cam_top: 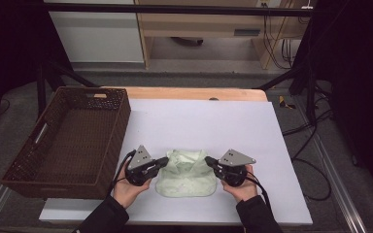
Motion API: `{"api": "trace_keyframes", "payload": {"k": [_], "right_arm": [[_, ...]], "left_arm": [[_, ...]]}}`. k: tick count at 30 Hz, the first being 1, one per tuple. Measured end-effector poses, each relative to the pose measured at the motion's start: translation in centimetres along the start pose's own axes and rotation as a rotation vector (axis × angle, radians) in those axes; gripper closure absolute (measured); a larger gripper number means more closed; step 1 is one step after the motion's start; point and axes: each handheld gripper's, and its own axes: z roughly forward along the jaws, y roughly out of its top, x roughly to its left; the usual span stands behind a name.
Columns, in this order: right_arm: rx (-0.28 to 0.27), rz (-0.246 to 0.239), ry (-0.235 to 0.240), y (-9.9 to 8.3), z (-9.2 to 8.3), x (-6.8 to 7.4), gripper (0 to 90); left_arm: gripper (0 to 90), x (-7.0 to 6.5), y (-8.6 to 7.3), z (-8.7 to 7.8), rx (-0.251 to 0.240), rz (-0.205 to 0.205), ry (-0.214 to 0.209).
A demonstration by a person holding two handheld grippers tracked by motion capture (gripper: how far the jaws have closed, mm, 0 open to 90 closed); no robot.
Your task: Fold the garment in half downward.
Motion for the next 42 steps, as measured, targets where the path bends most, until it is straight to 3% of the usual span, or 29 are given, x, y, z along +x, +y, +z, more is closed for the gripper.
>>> {"api": "trace_keyframes", "payload": {"k": [10,17,24,28,33,37,40,42], "right_arm": [[0.046,-0.023,0.067,-1.5,-0.5,1.3,89.2],[0.1,0.005,0.12,-2.6,-0.8,1.8,88.6],[0.157,0.037,0.144,-3.4,-0.5,2.0,87.6],[0.166,0.045,0.147,-3.7,-0.2,2.1,80.4],[0.106,0.102,0.157,-3.1,-0.9,1.7,70.2],[0.068,0.138,0.135,-2.4,-1.2,1.1,80.7],[0.064,0.16,0.096,-1.9,-0.7,0.4,90.0],[0.076,0.182,0.082,-1.7,-0.1,-0.1,90.0]], "left_arm": [[87.3,-1.1,-1.8,-0.5,0.069,0.015,-0.027],[86.6,-1.8,-3.2,-0.7,0.149,0.005,-0.05],[85.8,-1.8,-3.9,-0.4,0.198,-0.014,-0.062],[81.7,-1.6,-4.1,-0.3,0.191,-0.057,-0.078],[69.9,-1.2,-3.1,-1.1,0.106,-0.13,-0.084],[71.7,-0.6,-1.9,-1.2,0.082,-0.158,-0.054],[83.0,-0.3,-1.2,-0.4,0.109,-0.151,-0.036],[89.2,-0.1,-0.9,0.3,0.126,-0.174,-0.043]]}}
